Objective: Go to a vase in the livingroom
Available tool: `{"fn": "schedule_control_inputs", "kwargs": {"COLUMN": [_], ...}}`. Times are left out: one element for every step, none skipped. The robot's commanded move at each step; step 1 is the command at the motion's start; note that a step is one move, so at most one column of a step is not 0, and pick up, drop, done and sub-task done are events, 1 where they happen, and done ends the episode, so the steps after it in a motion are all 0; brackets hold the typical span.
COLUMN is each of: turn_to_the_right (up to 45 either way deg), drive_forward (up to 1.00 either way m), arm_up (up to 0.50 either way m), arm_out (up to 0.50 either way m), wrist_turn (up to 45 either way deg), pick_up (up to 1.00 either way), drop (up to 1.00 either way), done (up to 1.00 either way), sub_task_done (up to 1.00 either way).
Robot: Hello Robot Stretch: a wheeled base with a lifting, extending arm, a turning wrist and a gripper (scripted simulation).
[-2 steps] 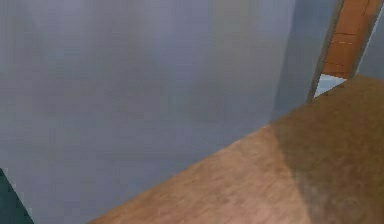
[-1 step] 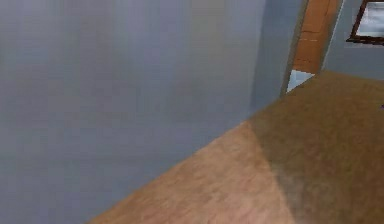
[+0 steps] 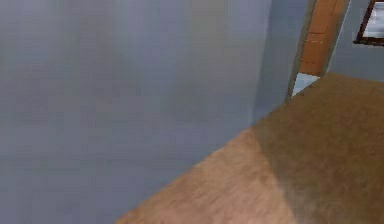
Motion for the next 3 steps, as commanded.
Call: {"fn": "schedule_control_inputs", "kwargs": {"turn_to_the_right": [36.0,0.0,0.0], "drive_forward": [0.0,1.0,1.0], "arm_up": [0.0,0.0,0.0], "arm_out": [0.0,0.0,0.0], "wrist_turn": [0.0,0.0,0.0], "pick_up": [0.0,0.0,0.0], "drop": [0.0,0.0,0.0], "done": [0.0,0.0,0.0], "sub_task_done": [0.0,0.0,0.0]}}
